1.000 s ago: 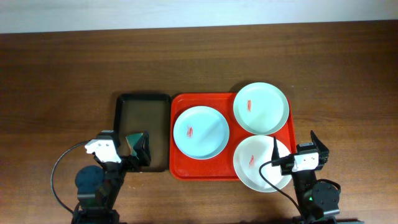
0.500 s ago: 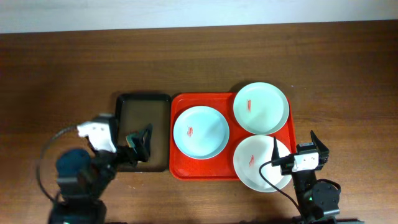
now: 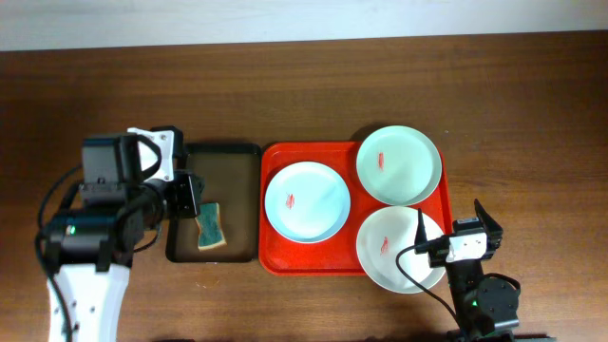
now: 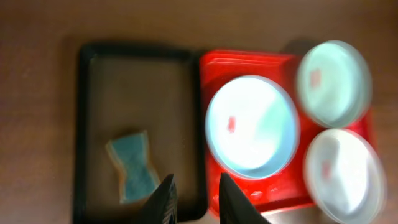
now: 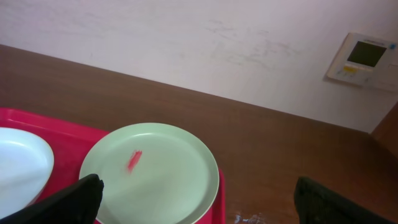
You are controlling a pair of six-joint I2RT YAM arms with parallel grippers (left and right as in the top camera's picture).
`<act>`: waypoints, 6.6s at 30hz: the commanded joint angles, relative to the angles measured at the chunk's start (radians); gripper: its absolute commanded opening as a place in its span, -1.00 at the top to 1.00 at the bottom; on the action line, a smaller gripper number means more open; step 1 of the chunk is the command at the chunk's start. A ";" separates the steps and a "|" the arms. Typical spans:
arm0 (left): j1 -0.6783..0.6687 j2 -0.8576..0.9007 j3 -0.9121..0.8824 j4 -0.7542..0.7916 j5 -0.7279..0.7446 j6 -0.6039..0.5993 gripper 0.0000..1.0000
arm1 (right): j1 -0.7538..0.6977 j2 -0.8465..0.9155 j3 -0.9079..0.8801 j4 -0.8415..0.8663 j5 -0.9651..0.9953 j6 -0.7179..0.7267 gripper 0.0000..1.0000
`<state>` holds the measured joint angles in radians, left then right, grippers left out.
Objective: Clean dirty plates on tray and stack at the side
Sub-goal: 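Move the left gripper over the green sponge in the black tray, then lower the left gripper and grasp the green sponge, then lift the sponge with the left gripper above the black tray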
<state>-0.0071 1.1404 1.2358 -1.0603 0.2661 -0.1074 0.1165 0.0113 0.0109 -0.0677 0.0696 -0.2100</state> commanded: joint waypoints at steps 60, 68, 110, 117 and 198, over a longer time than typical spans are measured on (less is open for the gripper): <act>-0.019 0.319 -0.325 0.190 -0.177 -0.158 0.26 | -0.006 -0.005 -0.005 -0.007 0.002 0.005 -0.97; -0.111 0.320 -0.326 0.230 -0.275 -0.241 0.24 | -0.006 -0.005 -0.005 -0.007 0.002 0.005 -0.97; -0.134 0.446 -0.222 0.094 -0.274 -0.237 0.13 | -0.006 -0.005 -0.005 -0.007 0.002 0.005 -0.97; -0.189 0.449 -0.227 0.071 -0.314 -0.237 0.10 | -0.006 -0.005 -0.005 -0.007 0.002 0.005 -0.97; -0.148 0.488 -0.204 0.373 -0.326 -0.096 1.00 | -0.006 -0.005 -0.005 -0.007 0.002 0.005 -0.97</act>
<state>-0.1520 1.6650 1.0027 -0.6525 -0.0463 -0.2234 0.1165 0.0113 0.0109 -0.0677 0.0696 -0.2092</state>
